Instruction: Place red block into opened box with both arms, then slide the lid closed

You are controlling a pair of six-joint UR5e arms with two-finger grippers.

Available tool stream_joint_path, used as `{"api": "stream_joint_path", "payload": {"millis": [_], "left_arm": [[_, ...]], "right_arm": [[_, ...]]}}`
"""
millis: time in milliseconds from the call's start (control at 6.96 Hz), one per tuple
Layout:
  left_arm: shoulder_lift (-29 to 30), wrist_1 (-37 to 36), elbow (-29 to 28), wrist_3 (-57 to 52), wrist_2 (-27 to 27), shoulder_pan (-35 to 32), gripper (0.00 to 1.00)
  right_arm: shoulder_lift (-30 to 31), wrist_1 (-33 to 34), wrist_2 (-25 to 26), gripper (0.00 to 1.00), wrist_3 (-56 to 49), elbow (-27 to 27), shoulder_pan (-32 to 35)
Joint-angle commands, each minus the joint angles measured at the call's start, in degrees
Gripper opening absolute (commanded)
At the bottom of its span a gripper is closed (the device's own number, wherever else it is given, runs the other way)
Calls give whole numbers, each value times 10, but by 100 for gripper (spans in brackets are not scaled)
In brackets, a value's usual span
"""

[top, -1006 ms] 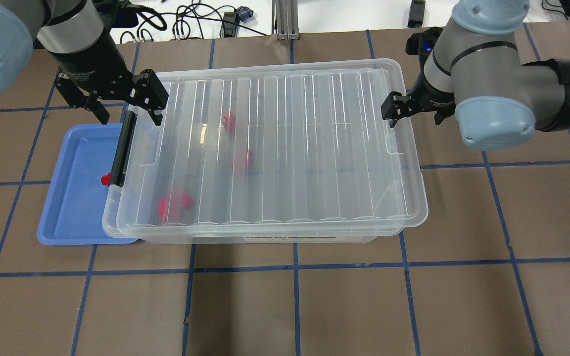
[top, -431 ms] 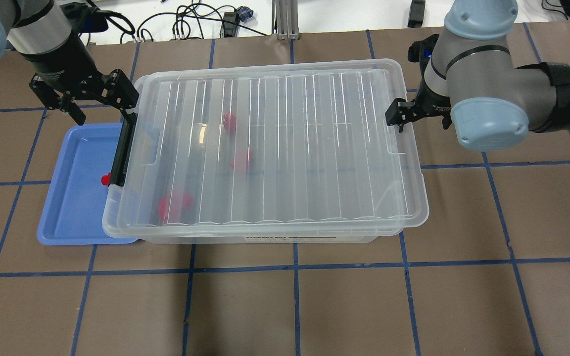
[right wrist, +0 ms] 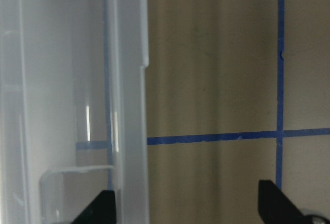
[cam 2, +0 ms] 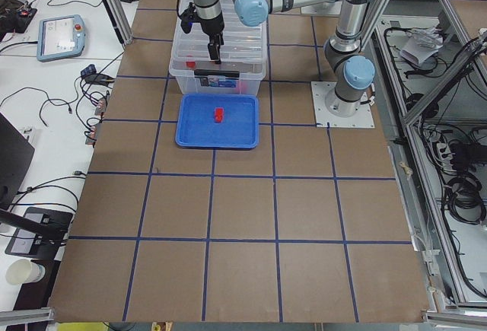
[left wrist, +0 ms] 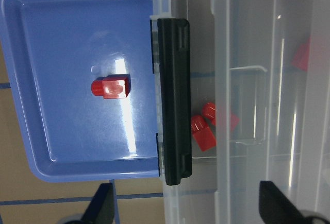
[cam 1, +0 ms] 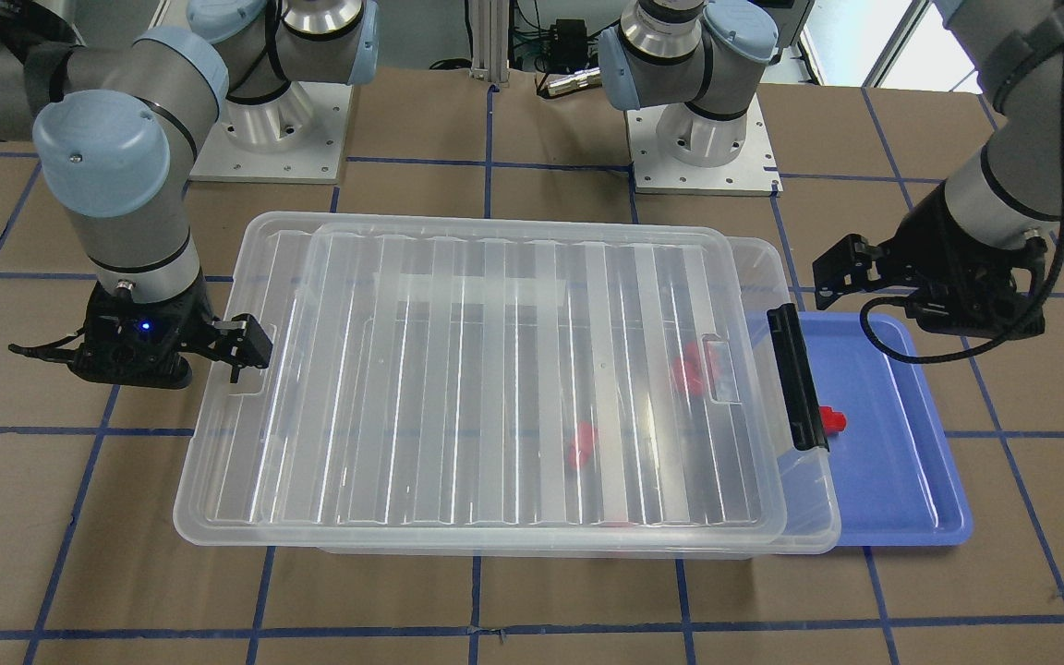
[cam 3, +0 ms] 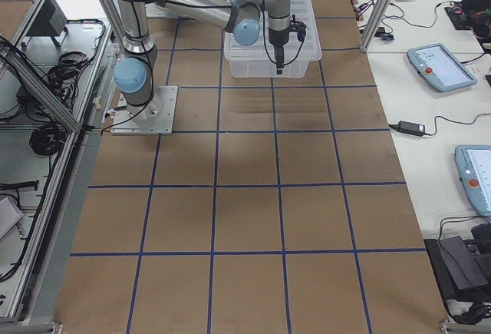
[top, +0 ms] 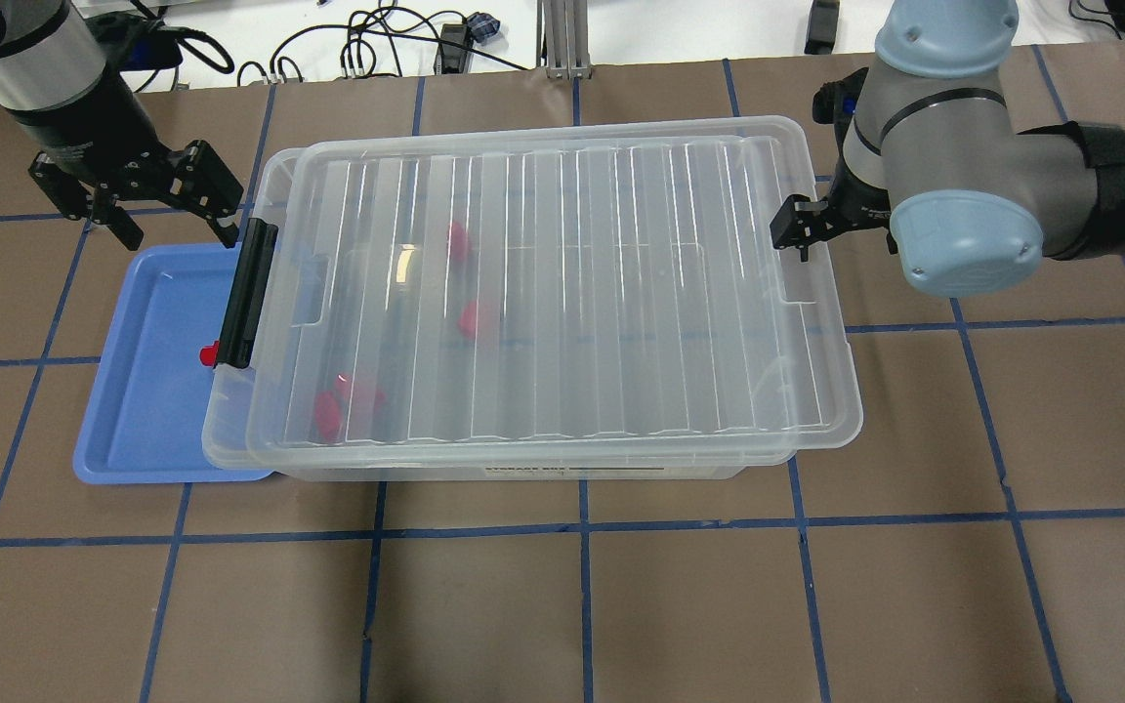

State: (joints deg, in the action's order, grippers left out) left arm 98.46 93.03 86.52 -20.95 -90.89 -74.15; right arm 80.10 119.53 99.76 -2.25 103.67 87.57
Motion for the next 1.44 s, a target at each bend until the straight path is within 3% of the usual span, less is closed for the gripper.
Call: {"api": "stream_joint_path", "payload": {"millis": [0,288,431,575,719,1006,1294], "left_arm": [[24,-22,8,-105,-1,60,100],[50,-122,53,-127,0,67,100],[59,-169,92,-201,-1,80,100],[54,-232,128,-156,19,87,100],[46,-252,155,-29,25,89,100],[69,-288,165,155,18,93,100],[113,-302,153,171,15,95,100]], "right_arm": [[-1,-2,14,100,-18,-1,-37],[-4,-1,14,100,-33,-3,-65],[-4,-4,13,100,-38,-3,-84],[-4,-5,13,100,-41,-3,-87],[-4,-6,14,100,-54,-5,-92],[-4,-37,14,100,-57,-25,-107],[-4,-57,13,100,-72,-37,-110]]}}
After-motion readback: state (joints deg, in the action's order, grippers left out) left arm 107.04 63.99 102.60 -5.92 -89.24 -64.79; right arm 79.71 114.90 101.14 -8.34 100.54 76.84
